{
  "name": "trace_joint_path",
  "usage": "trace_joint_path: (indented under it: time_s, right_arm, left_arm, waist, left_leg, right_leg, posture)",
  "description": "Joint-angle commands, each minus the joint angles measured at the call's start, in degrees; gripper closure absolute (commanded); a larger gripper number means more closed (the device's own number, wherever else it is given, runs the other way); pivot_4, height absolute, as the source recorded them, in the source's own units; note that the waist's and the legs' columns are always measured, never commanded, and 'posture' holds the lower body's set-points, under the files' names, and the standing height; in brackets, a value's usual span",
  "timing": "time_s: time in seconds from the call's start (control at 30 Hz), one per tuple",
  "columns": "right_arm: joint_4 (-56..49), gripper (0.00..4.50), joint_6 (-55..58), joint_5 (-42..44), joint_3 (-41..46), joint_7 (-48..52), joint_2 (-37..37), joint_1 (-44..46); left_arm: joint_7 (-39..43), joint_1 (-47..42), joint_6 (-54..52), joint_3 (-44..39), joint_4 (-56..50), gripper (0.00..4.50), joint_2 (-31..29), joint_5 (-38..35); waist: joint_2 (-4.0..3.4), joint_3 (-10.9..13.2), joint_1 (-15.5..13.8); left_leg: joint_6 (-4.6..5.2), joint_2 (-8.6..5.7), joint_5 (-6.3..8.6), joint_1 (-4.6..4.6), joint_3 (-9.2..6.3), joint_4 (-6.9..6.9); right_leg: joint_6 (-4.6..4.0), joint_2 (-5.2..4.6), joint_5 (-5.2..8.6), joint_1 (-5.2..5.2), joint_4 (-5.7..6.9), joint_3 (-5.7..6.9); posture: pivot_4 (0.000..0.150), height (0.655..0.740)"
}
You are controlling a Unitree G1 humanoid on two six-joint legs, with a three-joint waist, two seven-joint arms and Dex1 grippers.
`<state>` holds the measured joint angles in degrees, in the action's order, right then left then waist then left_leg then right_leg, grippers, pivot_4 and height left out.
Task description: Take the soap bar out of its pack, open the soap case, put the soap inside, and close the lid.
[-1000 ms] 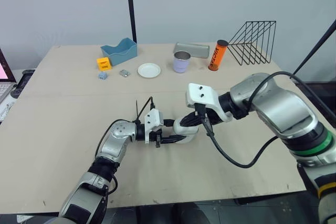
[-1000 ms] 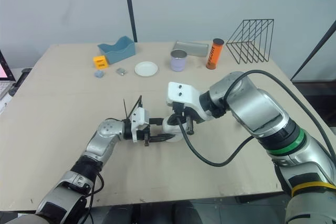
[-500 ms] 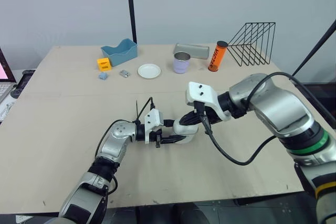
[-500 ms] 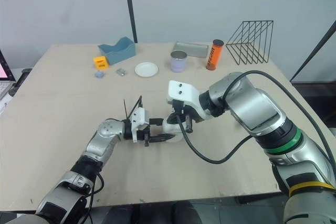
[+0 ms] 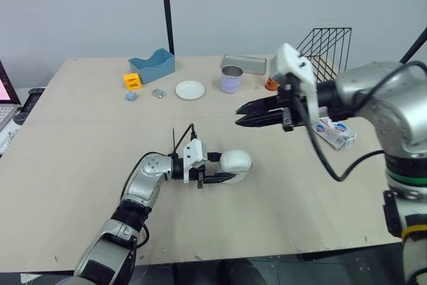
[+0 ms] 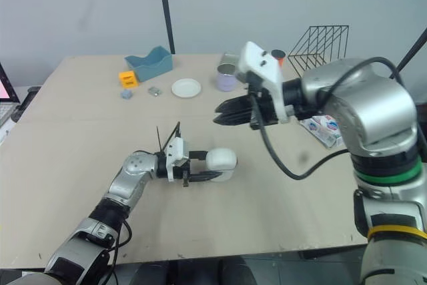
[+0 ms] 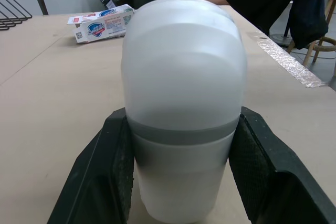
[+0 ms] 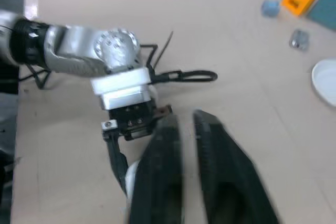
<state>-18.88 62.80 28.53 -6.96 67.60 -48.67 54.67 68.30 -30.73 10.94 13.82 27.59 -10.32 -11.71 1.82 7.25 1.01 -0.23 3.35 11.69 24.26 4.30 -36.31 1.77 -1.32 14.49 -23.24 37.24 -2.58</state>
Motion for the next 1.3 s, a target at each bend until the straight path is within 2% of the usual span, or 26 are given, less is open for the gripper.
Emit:
trace_joint_path:
  time_s: [0.03, 0.1, 0.13, 0.2, 0.4, 0.57, 0.63, 0.8, 0.9, 1.07, 1.3]
  right_arm:
    - [-5.46, 2.22, -5.38, 1.45, 4.48, 2.40, -5.68, -8.69]
    - [-6.91, 1.42, -9.65, 1.88, 6.71, 3.93, -7.86, -14.83]
    - [-7.20, 0.78, -12.04, 2.51, 8.26, 5.07, -8.37, -18.13]
    - [-7.27, 0.03, -16.77, 3.57, 11.04, 7.03, -8.54, -24.36]
    - [-6.16, 0.03, -22.64, 3.63, 13.05, 4.29, -6.66, -32.27]
    - [1.20, 0.03, -23.81, 1.34, 13.26, -3.38, -2.07, -29.93]
    - [4.38, 0.03, -23.99, -0.27, 13.05, -7.01, -0.52, -28.67]
    - [4.84, 0.03, -22.95, 1.39, 14.86, -10.80, 1.78, -30.02]
    - [4.07, 0.03, -22.96, 1.88, 15.64, -11.91, 2.05, -31.66]
    - [2.30, 0.03, -23.16, 2.85, 17.12, -12.74, 2.35, -33.63]
    - [-0.28, 0.03, -22.43, 4.17, 18.85, -14.68, 1.89, -36.04]
  left_arm:
    - [0.42, 0.20, 0.11, 0.02, 0.39, 2.51, -1.11, 0.63]
    - [0.45, 0.01, 0.15, -0.04, 0.42, 2.51, -1.15, 0.59]
    - [0.48, -0.10, 0.14, -0.10, 0.43, 2.51, -1.19, 0.55]
    - [0.57, -0.21, 0.02, -0.18, 0.35, 2.51, -1.27, 0.48]
    - [0.65, -0.42, -0.82, -0.55, -0.55, 2.51, -1.64, 0.04]
    - [0.16, -1.26, -5.29, -1.98, -4.55, 2.51, -1.96, -2.52]
    - [-0.16, -1.61, -11.95, -3.29, -8.77, 2.51, -2.52, -5.94]
    - [-2.55, -3.75, -39.83, -6.65, -21.37, 2.51, -6.49, -17.83]
    - [-3.27, -5.93, -53.16, -7.76, -23.72, 2.51, -8.18, -23.73]
    - [-4.38, -8.57, -67.61, -7.91, -20.59, 2.51, -7.98, -28.82]
    - [-17.57, -14.07, -81.98, -13.61, -5.57, 2.51, 0.07, -29.74]
  waist:
    - [0.00, 0.00, 0.12]
    - [0.00, 0.00, 0.15]
    - [0.00, 0.00, 0.16]
    - [0.00, 0.00, 0.15]
    - [0.00, 0.01, 0.26]
    - [0.02, 0.02, 0.25]
    - [0.02, 0.04, 0.25]
    - [-0.01, 0.07, 0.15]
    - [0.00, 0.07, 0.13]
    - [-0.01, 0.07, 0.19]
    - [0.02, 0.10, 0.13]
  left_leg:
    - [0.00, -0.01, 0.00, 0.00, -0.01, -0.01]
    - [0.00, -0.01, 0.00, -0.01, 0.00, 0.00]
    - [0.00, -0.01, 0.00, -0.01, 0.01, 0.00]
    - [0.01, -0.02, 0.00, -0.02, 0.01, 0.00]
    - [0.01, 0.01, 0.00, -0.06, 0.00, -0.01]
    - [0.00, 0.00, 0.00, -0.05, 0.01, -0.01]
    - [0.00, 0.01, 0.00, -0.05, 0.02, -0.01]
    - [0.00, -0.03, 0.00, 0.03, -0.05, 0.02]
    - [0.00, -0.09, 0.00, 0.04, -0.15, 0.01]
    - [0.00, -0.21, 0.00, 0.01, -0.47, -0.01]
    - [0.01, -0.45, -0.01, 0.03, -0.83, -0.05]
  right_leg:
    - [0.00, 0.00, 0.01, 0.03, -0.02, 0.03]
    - [0.03, 0.01, 0.00, 0.00, -0.01, -0.02]
    - [0.04, 0.02, 0.01, -0.01, -0.01, -0.03]
    - [0.06, 0.03, 0.01, 0.01, -0.01, -0.03]
    - [0.15, 0.10, 0.01, 0.03, -0.01, -0.05]
    - [0.14, 0.11, 0.00, 0.03, -0.02, -0.06]
    - [0.14, 0.13, -0.01, 0.02, -0.02, -0.07]
    - [0.15, 0.12, 0.03, 0.01, 0.00, -0.07]
    - [0.25, 0.12, 0.09, 0.06, -0.01, -0.07]
    - [0.66, 0.11, 0.32, 0.15, -0.01, -0.14]
    - [0.74, 0.12, 0.41, 0.31, -0.01, -0.21]
  posture:
    - [0.150, 0.7393]
    - [0.150, 0.7393]
    - [0.150, 0.7393]
    - [0.150, 0.7393]
    - [0.150, 0.7393]
    - [0.150, 0.7393]
    - [0.150, 0.7393]
    - [0.150, 0.7393]
    - [0.150, 0.7393]
    - [0.150, 0.7393]
    - [0.150, 0.7393]
